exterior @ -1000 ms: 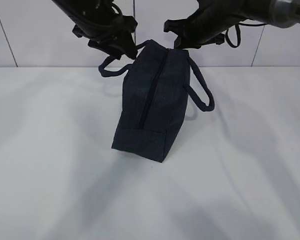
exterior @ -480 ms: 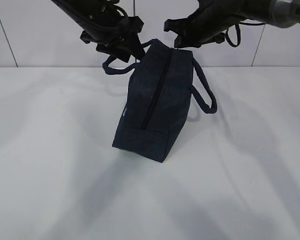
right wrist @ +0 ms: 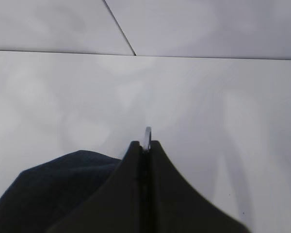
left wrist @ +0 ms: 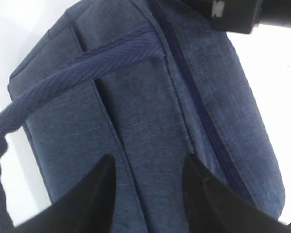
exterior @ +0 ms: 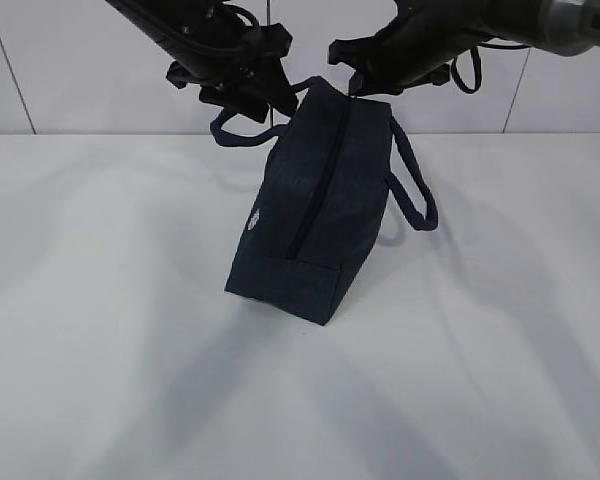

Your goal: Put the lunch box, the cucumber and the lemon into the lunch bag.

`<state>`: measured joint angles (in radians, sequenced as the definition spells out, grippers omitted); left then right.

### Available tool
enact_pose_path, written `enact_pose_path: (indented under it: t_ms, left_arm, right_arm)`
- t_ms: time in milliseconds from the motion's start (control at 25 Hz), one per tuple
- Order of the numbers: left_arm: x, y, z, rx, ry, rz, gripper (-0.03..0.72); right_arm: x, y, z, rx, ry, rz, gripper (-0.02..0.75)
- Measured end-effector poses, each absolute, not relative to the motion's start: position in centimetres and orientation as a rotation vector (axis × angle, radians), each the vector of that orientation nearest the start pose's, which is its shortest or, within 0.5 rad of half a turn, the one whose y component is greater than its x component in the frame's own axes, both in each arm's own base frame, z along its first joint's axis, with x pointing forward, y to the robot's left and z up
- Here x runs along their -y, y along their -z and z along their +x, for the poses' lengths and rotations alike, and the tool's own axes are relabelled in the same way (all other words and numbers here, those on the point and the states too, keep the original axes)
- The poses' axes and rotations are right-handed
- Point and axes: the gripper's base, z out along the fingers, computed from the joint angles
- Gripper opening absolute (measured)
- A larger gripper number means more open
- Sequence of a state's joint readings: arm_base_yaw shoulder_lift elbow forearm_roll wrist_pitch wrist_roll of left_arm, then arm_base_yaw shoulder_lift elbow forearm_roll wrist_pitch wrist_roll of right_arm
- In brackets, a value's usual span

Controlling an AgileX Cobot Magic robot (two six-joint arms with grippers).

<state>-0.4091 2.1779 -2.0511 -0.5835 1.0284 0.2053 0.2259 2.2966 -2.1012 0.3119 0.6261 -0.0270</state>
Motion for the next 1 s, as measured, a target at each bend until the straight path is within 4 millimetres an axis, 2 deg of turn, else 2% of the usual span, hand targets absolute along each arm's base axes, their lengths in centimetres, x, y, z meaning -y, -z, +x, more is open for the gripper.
enact_pose_path:
  t_ms: [240, 520, 720, 1000]
  left_arm:
    - [22.7, -28.8, 43.2, -2.510, 0.839, 0.536, 0.328]
    - [22.5, -28.9, 43.2, -2.514, 0.846, 0.520, 0.329]
    - [22.6, -28.2, 43.5, -2.528, 0.860, 0.509, 0.329]
    - [23.1, -25.8, 44.1, -2.577, 0.909, 0.481, 0.329]
  right_arm:
    - [-13.6, -24.5, 51.8, -2.305, -0.438, -0.098, 0.018]
    - [-13.6, -24.5, 51.8, -2.305, -0.438, -0.098, 0.018]
    - [-13.6, -24.5, 51.8, -2.305, -0.436, -0.101, 0.018]
    - [-13.6, -24.5, 51.8, -2.305, -0.436, -0.101, 0.018]
